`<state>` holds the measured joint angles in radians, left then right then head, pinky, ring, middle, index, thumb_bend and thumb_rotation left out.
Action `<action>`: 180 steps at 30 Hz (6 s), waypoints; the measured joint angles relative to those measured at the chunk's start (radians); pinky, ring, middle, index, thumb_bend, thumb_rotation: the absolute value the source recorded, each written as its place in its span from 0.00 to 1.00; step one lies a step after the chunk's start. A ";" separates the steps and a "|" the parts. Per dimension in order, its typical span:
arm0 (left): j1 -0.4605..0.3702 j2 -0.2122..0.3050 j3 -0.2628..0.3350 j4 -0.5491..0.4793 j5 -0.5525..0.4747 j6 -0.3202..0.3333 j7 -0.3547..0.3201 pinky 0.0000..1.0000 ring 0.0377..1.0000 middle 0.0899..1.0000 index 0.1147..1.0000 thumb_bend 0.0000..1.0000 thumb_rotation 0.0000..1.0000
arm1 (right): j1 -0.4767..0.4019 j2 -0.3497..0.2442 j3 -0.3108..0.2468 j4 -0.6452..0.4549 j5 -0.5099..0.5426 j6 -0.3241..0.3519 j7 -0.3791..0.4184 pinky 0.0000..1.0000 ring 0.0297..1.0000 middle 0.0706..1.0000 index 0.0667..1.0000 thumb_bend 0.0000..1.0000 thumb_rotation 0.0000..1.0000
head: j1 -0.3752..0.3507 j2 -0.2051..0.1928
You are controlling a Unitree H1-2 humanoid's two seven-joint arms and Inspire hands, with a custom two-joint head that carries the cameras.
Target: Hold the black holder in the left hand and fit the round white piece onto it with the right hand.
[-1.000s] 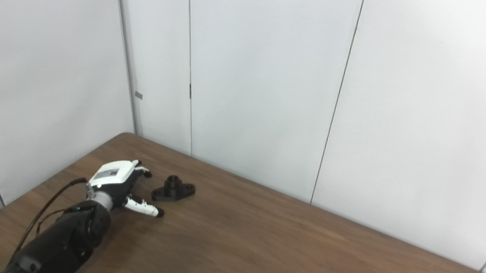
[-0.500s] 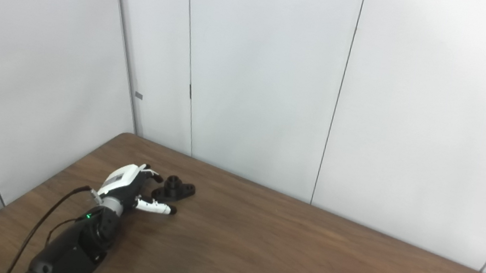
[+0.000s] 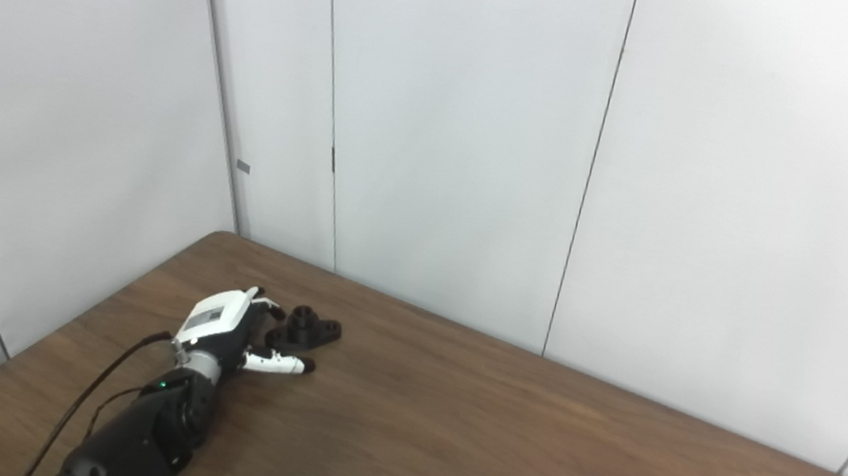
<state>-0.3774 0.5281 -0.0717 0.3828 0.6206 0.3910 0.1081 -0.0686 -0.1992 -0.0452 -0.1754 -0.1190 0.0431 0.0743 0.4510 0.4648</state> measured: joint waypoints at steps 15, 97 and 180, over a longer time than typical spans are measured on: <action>-0.020 0.000 0.002 0.068 -0.034 -0.067 0.038 0.90 1.00 0.99 0.64 0.82 0.22 | 0.010 0.001 0.001 -0.033 -0.017 0.018 0.001 0.54 0.67 0.80 0.77 0.61 0.04 | -0.017 0.012; 0.129 -0.140 -0.348 -0.263 -0.085 -0.674 -0.133 0.78 0.94 0.85 0.42 0.52 0.06 | -0.026 0.067 0.032 -0.070 -0.045 0.070 -0.017 0.54 0.64 0.77 0.77 0.67 0.08 | -0.376 0.156; 0.062 -0.190 -0.422 -0.115 0.112 -0.648 0.010 0.89 0.90 0.82 0.42 0.52 0.05 | -0.359 -0.471 0.029 0.228 -0.329 0.425 0.393 0.87 1.00 1.00 1.00 0.99 0.37 | -0.876 -0.046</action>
<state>-0.3152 0.3383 -0.4942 0.2675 0.7329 -0.2575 0.1184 -0.4276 -0.6706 -0.0162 0.0527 -0.4477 0.4678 0.4678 -0.4250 0.4187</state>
